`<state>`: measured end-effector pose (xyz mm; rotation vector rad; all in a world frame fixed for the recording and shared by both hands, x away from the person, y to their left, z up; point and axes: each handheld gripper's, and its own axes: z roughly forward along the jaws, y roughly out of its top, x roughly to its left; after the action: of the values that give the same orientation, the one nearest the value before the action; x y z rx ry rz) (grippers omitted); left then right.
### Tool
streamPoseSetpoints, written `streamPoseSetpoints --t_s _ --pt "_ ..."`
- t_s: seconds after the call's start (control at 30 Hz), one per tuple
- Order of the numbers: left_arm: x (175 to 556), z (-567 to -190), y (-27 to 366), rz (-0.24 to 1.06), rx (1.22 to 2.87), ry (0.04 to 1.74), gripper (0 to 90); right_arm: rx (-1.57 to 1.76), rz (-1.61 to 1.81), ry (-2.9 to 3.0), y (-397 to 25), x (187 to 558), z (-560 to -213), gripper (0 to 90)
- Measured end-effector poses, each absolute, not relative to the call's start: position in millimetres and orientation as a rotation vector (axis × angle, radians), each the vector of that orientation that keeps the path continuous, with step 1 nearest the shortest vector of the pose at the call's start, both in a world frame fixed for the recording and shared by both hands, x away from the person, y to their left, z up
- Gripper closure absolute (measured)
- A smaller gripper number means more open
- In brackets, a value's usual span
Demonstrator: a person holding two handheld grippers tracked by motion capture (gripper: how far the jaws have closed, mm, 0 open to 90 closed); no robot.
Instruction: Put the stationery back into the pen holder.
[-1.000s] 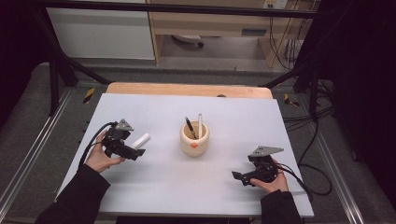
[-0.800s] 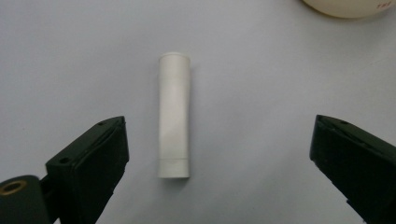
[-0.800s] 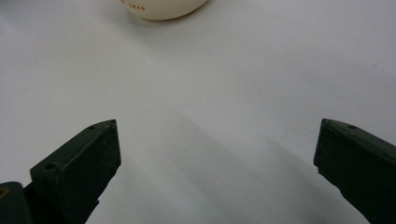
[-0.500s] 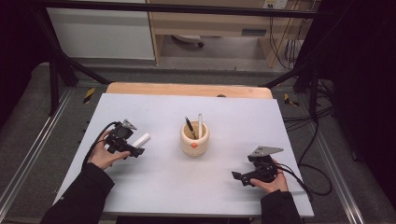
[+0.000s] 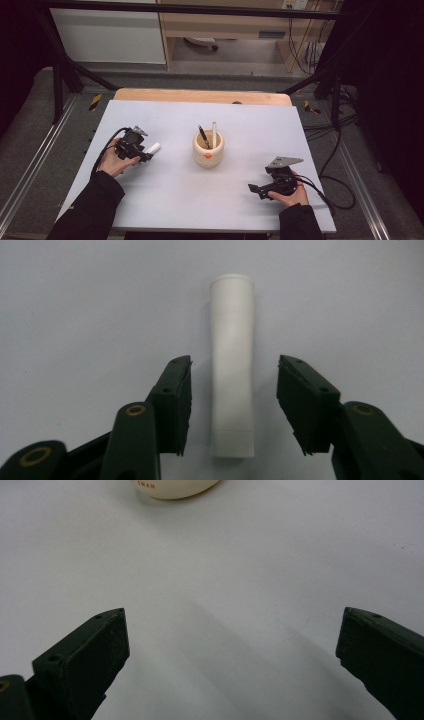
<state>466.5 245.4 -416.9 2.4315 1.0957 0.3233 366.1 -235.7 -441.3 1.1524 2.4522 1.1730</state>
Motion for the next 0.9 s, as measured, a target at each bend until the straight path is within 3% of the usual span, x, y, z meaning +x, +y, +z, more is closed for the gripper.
streamPoseSetpoints --t_s 0.43,0.9 --pt "472.5 -421.3 241.4 0.320 2.484 1.062 67.7 1.158 1.169 2.457 -235.4 366.1 -441.3 1.2" --pt "475.8 -423.8 242.5 0.270 2.488 1.086 69.1 1.161 1.167 2.459 -235.3 366.0 -441.3 1.2"
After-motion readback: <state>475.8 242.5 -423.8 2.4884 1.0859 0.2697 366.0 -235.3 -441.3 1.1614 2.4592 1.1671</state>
